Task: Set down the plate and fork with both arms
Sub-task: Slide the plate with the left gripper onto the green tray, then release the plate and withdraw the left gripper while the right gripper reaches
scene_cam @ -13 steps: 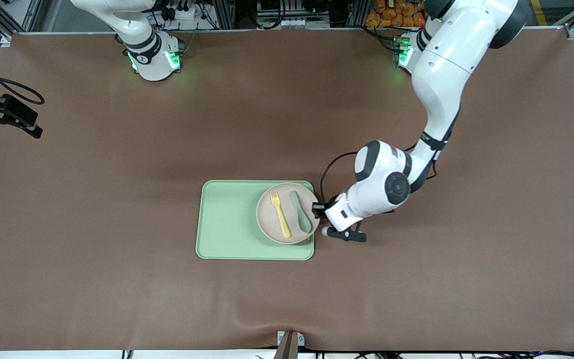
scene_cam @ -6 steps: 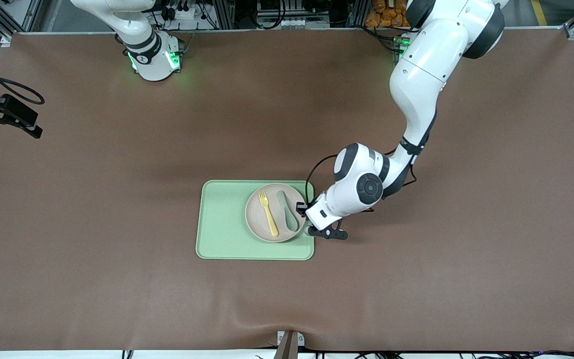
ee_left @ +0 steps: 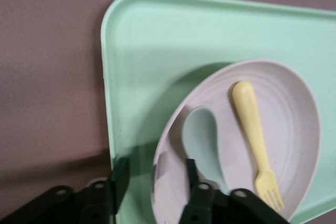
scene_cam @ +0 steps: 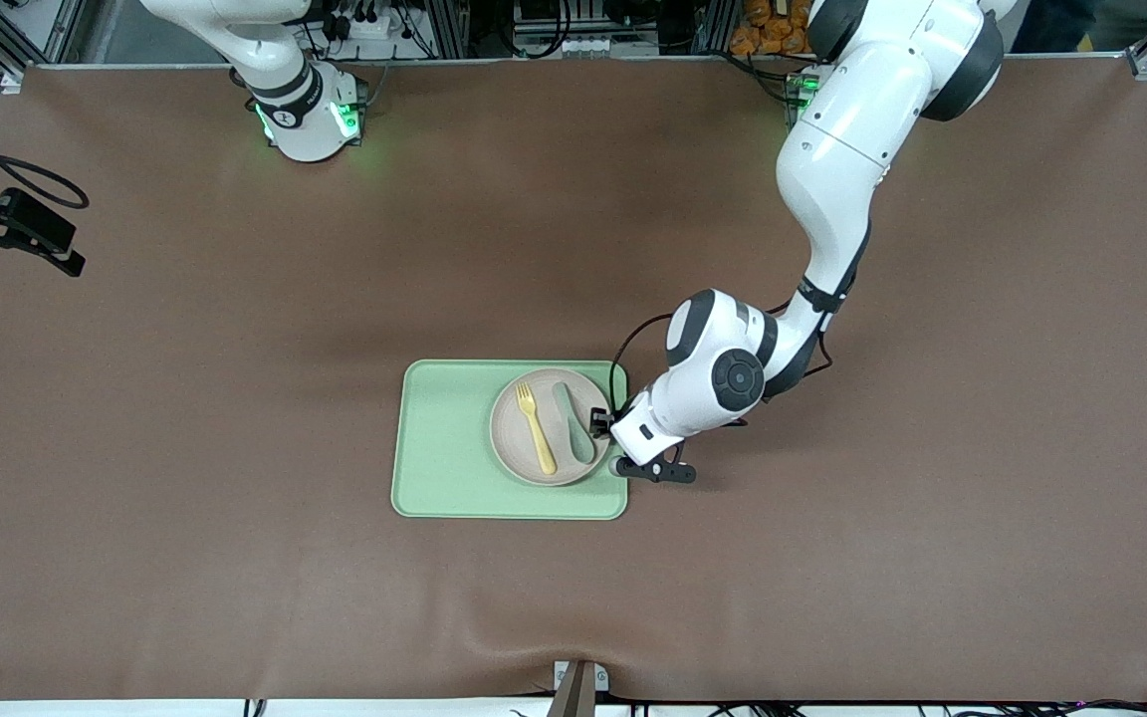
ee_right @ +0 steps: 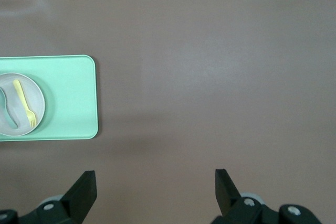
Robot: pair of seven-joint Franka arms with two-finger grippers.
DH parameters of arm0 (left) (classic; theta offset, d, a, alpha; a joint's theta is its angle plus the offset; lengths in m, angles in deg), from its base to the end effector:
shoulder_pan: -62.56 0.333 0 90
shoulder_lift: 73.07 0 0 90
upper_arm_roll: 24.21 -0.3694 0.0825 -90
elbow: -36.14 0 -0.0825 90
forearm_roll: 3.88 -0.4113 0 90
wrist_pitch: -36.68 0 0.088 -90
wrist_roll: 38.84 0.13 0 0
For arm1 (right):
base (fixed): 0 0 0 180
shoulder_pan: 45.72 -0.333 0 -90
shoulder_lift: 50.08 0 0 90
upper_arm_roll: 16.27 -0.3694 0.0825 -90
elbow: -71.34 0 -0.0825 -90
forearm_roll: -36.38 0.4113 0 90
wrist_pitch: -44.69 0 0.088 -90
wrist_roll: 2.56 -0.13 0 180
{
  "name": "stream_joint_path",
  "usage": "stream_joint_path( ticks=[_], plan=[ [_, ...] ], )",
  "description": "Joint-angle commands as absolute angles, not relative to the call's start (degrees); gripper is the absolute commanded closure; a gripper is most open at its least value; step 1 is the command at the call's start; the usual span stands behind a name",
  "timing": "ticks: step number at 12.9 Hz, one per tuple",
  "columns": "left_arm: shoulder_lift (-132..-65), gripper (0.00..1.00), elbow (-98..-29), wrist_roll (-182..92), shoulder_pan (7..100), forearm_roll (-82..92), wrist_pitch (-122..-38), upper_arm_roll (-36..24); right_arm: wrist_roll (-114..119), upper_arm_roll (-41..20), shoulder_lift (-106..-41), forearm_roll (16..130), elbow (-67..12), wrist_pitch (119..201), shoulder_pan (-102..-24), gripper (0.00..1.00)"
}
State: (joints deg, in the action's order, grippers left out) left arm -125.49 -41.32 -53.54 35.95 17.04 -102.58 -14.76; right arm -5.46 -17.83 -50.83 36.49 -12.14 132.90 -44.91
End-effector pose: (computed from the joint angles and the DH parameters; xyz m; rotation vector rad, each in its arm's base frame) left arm 0.6797 -0.4619 0.1870 2.7234 -0.0517 -0.0232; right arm 0.5850 0.0078 0.7011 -3.1347 0.0586 -0.1088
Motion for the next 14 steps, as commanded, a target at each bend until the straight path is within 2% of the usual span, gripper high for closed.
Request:
stream_joint_path(
  ticks=[1, 3, 5, 7, 12, 14],
  plan=[
    [-122.3, 0.0, -40.4, -56.0, 35.6, 17.2, -100.5, -16.6, -4.8, -17.7, -51.8, 37.2, -11.4, 132.8, -44.5, 0.0],
    [-117.3, 0.0, -40.6, -56.1, 36.8, 17.3, -96.7, -17.5, -4.5, -17.6, -53.5, 36.6, -11.4, 132.8, -44.6, 0.0],
    [-111.2, 0.0, -41.4, -56.0, 38.3, 16.6, -88.6, -21.0, -4.5, -17.7, -55.0, 36.6, -11.4, 132.8, -45.2, 0.0],
    [-105.8, 0.0, -41.5, -56.0, 41.3, 13.6, -81.0, -22.0, -4.4, -17.9, -58.6, 36.9, -11.4, 133.5, -45.7, 0.0],
    [-94.4, 0.0, -41.4, -55.2, 50.3, 4.4, -67.1, -22.0, -4.5, -18.1, -64.0, 37.1, -11.4, 137.2, -53.6, 0.0],
    [-90.0, 0.0, -41.5, -55.1, 53.1, 1.7, -61.7, -22.0, -4.9, -18.1, -66.2, 37.2, -11.3, 141.3, -57.3, 0.0]
  ],
)
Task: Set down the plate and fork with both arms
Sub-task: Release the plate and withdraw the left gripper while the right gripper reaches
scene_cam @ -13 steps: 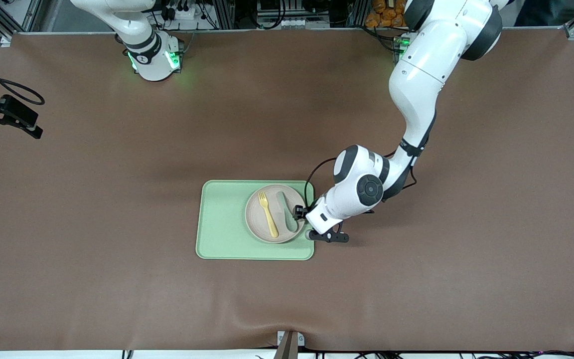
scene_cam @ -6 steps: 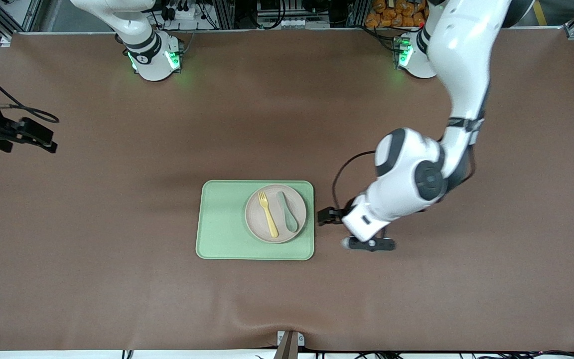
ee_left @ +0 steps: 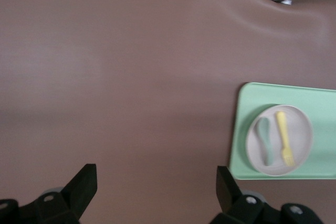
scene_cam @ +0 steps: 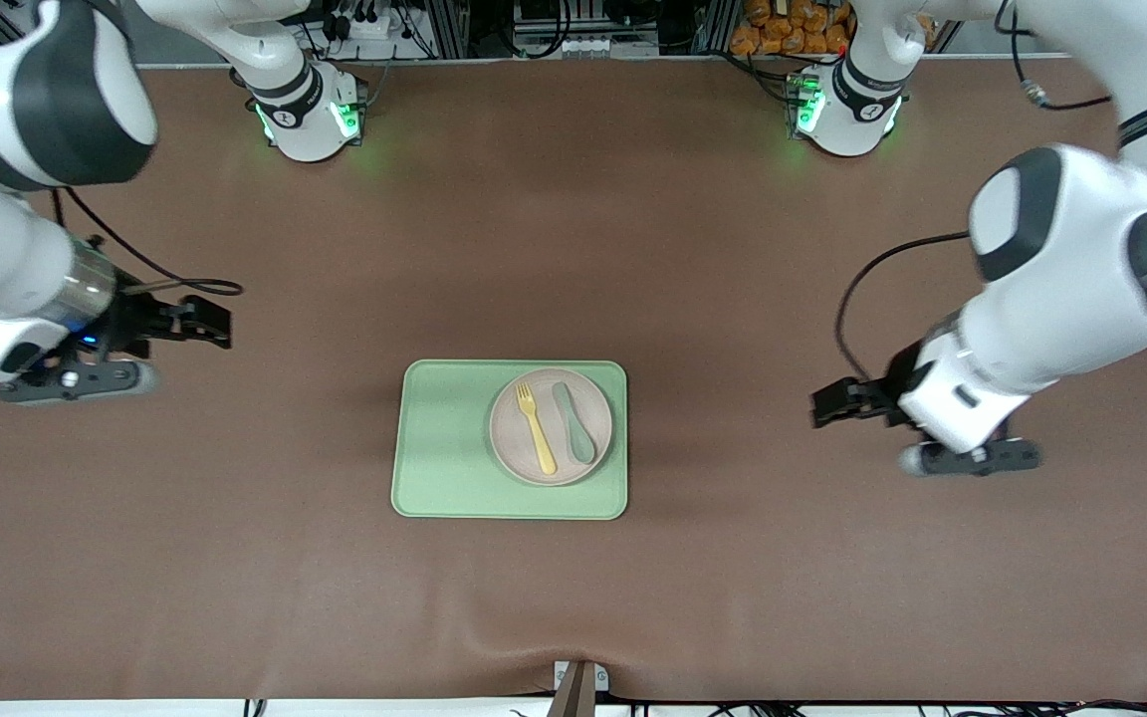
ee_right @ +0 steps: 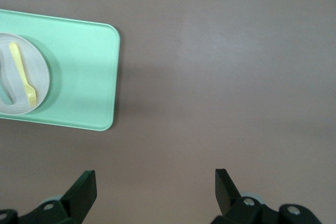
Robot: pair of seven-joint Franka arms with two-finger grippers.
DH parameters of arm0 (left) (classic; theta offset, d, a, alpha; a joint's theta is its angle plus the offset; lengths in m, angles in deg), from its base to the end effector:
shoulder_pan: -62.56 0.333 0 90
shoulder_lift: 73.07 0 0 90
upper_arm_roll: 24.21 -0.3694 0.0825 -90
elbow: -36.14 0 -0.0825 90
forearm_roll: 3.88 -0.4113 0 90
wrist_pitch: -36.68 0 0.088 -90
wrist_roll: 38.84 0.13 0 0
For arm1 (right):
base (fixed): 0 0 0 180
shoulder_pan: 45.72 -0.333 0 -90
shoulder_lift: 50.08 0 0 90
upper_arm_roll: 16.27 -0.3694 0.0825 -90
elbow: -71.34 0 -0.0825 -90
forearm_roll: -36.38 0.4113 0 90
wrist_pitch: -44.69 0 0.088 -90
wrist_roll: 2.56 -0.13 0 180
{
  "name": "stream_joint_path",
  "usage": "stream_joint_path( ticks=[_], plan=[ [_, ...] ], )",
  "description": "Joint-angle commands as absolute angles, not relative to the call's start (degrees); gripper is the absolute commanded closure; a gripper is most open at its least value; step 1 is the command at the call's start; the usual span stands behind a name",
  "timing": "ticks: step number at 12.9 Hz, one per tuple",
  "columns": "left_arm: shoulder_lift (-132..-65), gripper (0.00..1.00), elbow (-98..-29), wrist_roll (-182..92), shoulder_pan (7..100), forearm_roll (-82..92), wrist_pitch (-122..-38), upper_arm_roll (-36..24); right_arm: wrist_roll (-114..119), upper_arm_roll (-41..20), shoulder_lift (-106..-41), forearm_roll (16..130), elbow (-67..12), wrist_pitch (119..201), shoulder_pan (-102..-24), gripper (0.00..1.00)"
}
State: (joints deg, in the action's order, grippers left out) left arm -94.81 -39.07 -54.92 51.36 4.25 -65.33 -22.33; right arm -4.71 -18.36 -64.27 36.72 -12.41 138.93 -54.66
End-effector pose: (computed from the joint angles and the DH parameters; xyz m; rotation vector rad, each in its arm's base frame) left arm 0.7095 -0.1761 0.5574 2.9691 0.1168 0.0704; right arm 0.6567 0.1259 0.5605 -3.1233 -0.2402 0.1029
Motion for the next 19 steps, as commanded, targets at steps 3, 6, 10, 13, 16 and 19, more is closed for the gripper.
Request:
stream_joint_path(
  ticks=[3, 6, 10, 13, 16, 19],
  plan=[
    [-84.4, 0.0, -42.0, -53.9, 57.2, 1.7, -56.1, -21.7, -5.7, -18.1, -70.9, 39.0, -11.3, 145.4, -63.8, 0.0],
    [-79.2, 0.0, -45.1, -51.3, 59.2, 0.9, -54.8, -21.8, -6.5, -18.1, -76.1, 40.1, -11.0, 153.7, -68.4, 0.0],
    [-71.4, 0.0, -53.7, -48.6, 60.3, -0.2, -55.7, -21.8, -6.6, -18.0, -84.6, 39.6, -6.9, 161.9, -72.4, 0.0],
    [-68.0, 0.0, -57.0, -48.7, 60.5, -2.9, -55.5, -20.7, -10.9, -17.8, -90.3, 39.2, -4.4, 168.2, -75.2, 0.0],
    [-67.8, 0.0, -56.9, -49.4, 60.4, -3.1, -54.3, -19.9, -11.2, -17.8, -93.5, 38.1, -4.4, 172.0, -76.7, 0.23],
    [-68.0, 0.0, -56.2, -49.5, 59.9, -5.0, -53.2, -19.9, -11.3, -17.9, -95.1, 36.6, -4.9, 171.9, -77.4, 0.32]
  ],
)
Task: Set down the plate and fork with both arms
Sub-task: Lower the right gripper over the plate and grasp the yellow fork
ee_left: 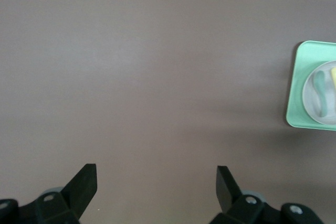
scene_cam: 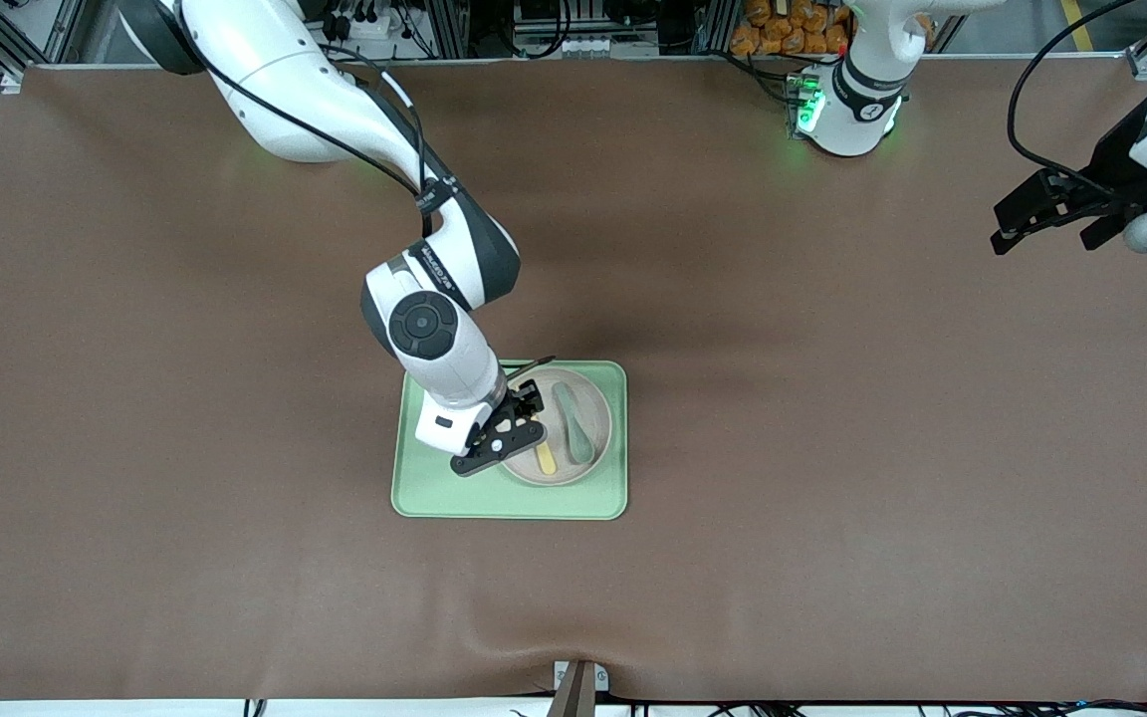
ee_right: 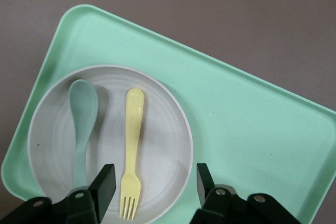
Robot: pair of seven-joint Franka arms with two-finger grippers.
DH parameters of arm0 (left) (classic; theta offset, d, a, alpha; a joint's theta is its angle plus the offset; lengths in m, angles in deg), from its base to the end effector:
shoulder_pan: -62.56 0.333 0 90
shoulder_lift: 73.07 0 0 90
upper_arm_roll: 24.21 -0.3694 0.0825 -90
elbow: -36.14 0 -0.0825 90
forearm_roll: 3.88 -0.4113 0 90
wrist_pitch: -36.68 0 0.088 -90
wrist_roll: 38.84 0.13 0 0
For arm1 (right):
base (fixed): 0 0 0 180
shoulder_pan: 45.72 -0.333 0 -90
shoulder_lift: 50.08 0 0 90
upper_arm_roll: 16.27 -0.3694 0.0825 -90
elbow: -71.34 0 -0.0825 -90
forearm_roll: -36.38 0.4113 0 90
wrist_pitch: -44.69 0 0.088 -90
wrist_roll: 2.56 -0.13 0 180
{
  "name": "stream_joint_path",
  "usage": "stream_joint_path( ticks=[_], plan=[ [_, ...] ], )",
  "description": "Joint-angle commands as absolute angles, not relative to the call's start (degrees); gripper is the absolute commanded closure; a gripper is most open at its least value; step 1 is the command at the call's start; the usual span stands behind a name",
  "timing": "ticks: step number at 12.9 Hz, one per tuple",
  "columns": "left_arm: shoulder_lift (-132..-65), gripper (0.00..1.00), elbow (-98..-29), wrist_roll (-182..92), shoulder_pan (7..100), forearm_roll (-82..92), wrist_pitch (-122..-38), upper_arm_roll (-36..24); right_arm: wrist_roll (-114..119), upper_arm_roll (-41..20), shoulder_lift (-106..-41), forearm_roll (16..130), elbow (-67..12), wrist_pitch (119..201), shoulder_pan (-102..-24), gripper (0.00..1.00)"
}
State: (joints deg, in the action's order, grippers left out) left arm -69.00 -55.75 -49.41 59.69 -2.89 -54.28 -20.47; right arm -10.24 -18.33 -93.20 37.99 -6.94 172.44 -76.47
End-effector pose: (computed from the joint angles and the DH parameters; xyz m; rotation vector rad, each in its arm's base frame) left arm 0.5548 -0.0681 0.6803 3.1180 0.1076 0.0814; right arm 0.6825 0.4337 0.2832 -2.9915 -0.6244 -0.1346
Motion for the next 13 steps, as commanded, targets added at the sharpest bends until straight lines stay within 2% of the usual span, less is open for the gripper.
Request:
stream_joint_path(
  ticks=[1, 3, 5, 9, 13],
  plan=[
    [-68.1, 0.0, -56.0, -49.7, 59.9, -5.1, -52.3, -19.9, -11.8, -17.8, -96.3, 36.6, -4.6, 172.0, -78.9, 0.33],
    [-68.3, 0.0, -55.4, -49.7, 59.7, -5.2, -51.4, -19.8, -12.1, -17.7, -98.5, 36.5, -3.9, 172.9, -79.7, 0.34],
    [-68.4, 0.0, -55.2, -49.6, 59.9, -5.1, -51.3, -19.8, -12.2, -17.6, -99.5, 35.3, -3.8, 173.8, -81.2, 0.41],
    [-68.5, 0.0, -55.0, -49.0, 60.2, -5.1, -51.3, -19.8, -12.1, -17.5, -100.0, 33.2, -3.7, 173.7, -80.9, 0.48],
    [-68.8, 0.0, -54.7, -48.9, 60.5, -5.1, -51.3, -19.9, -12.1, -17.5, -100.9, 33.1, -3.7, 173.9, -81.0, 0.5]
  ],
)
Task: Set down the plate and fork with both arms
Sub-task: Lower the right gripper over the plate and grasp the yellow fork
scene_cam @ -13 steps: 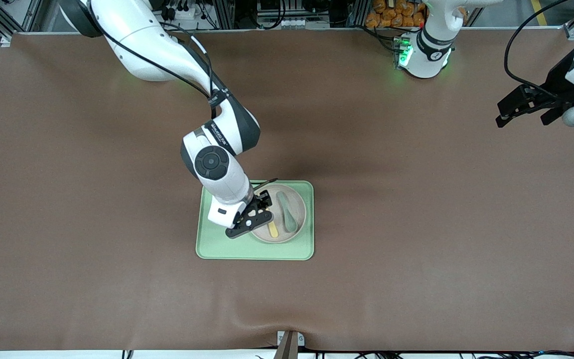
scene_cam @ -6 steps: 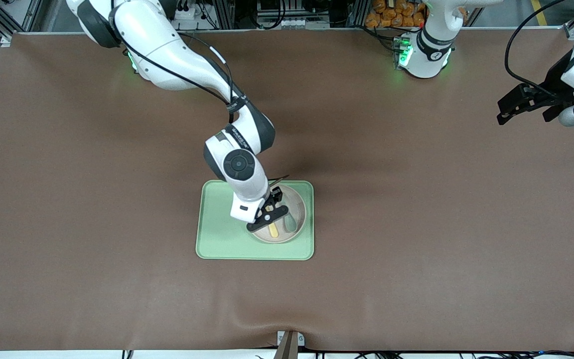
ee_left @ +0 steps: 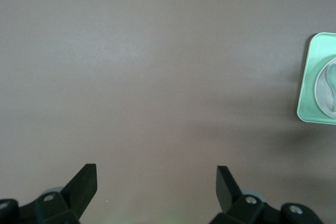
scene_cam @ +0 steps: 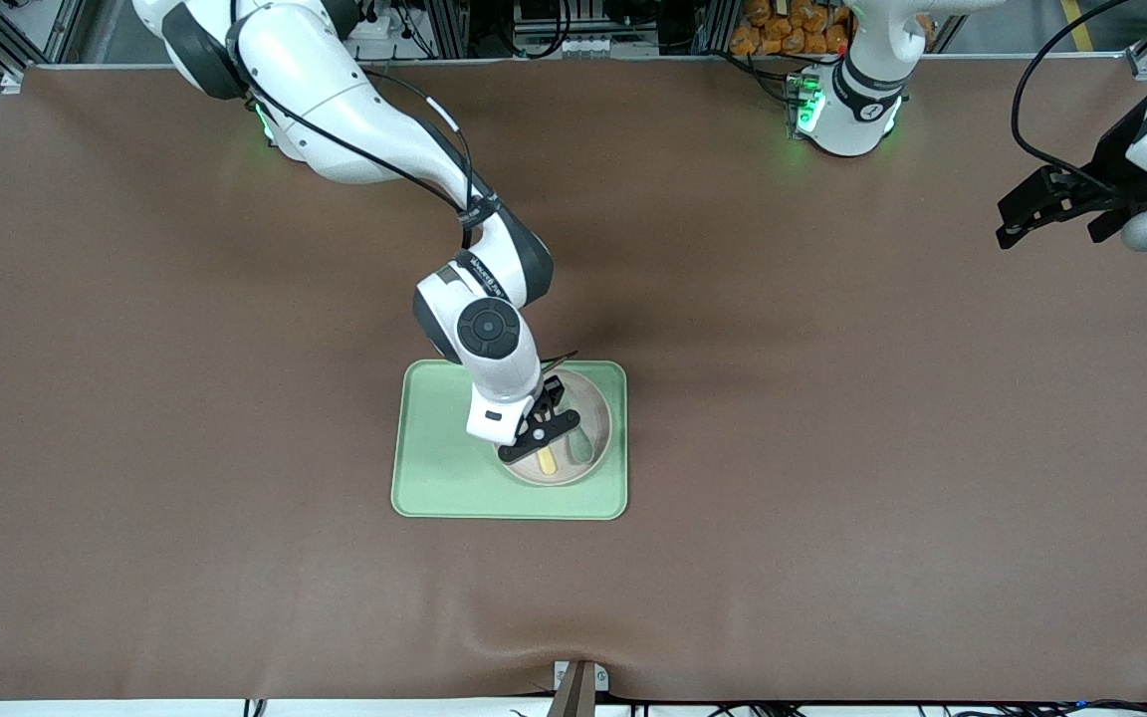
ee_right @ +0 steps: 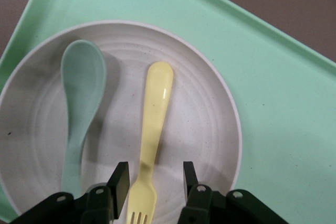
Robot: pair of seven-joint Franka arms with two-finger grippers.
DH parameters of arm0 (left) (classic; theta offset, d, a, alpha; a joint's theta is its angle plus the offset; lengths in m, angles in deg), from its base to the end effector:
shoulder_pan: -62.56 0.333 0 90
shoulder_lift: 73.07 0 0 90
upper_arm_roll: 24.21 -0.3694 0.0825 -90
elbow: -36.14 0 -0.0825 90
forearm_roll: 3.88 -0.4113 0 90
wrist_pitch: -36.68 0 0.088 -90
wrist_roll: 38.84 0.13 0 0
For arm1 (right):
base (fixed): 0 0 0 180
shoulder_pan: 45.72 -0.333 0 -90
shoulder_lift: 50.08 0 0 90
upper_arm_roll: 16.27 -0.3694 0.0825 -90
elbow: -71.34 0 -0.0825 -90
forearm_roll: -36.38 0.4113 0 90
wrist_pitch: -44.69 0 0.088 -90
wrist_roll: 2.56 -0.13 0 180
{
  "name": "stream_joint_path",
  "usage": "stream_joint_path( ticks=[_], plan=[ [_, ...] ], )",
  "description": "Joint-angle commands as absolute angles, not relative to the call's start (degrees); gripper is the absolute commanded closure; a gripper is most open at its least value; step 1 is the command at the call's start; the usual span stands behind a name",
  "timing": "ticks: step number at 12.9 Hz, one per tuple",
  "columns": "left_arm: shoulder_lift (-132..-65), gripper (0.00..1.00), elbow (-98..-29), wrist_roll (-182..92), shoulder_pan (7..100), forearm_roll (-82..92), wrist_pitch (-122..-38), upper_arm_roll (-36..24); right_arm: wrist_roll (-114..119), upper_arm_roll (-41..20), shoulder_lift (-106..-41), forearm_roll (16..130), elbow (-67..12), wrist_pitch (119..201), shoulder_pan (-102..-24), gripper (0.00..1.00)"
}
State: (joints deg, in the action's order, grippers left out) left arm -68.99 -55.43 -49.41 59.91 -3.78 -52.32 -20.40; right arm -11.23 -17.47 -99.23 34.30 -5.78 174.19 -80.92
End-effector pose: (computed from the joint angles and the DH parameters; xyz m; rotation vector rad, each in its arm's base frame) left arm 0.5510 -0.0642 0.6800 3.1384 0.1127 0.0414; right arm 0.6544 0.4756 0.2107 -3.0339 -0.7724 -0.0897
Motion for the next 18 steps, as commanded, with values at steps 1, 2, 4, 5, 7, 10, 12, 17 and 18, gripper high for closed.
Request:
stream_joint_path(
  ticks=[1, 2, 4, 5, 7, 10, 12, 17, 18],
  plan=[
    [-68.8, 0.0, -54.7, -48.9, 60.5, -5.1, -51.3, -19.9, -12.1, -17.5, -101.2, 33.2, -3.7, 173.9, -81.0, 0.51],
    [-68.8, 0.0, -54.7, -49.0, 60.5, -5.1, -51.3, -19.8, -12.2, -17.5, -101.2, 33.2, -3.7, 174.8, -81.2, 0.52],
    [-68.9, 0.0, -54.7, -49.0, 60.5, -5.1, -51.3, -19.8, -12.2, -17.5, -101.9, 33.2, -3.7, 175.6, -81.4, 0.55],
    [-68.9, 0.0, -54.7, -49.0, 60.5, -5.1, -51.3, -19.8, -12.2, -17.5, -101.9, 33.2, -3.7, 175.6, -81.4, 0.58],
    [-68.9, 0.0, -54.8, -48.8, 60.5, -5.1, -51.3, -19.9, -12.2, -17.5, -101.9, 33.1, -3.7, 175.6, -81.4, 0.6],
    [-68.9, 0.0, -54.9, -48.8, 60.5, -5.1, -51.3, -19.9, -12.2, -17.5, -102.1, 33.1, -3.7, 175.6, -81.4, 0.6],
    [-68.9, 0.0, -54.9, -48.8, 60.5, -5.0, -51.3, -19.9, -12.2, -17.5, -102.2, 33.1, -3.7, 175.6, -81.5, 0.6],
    [-68.9, 0.0, -55.0, -48.8, 60.6, -5.1, -51.3, -19.9, -12.1, -17.5, -102.7, 33.1, -3.3, 176.1, -81.7, 0.9],
    [-68.9, 0.0, -55.1, -48.7, 60.6, -5.0, -51.2, -19.9, -12.1, -17.5, -102.6, 33.1, -3.3, 176.1, -81.7, 0.99]
  ],
)
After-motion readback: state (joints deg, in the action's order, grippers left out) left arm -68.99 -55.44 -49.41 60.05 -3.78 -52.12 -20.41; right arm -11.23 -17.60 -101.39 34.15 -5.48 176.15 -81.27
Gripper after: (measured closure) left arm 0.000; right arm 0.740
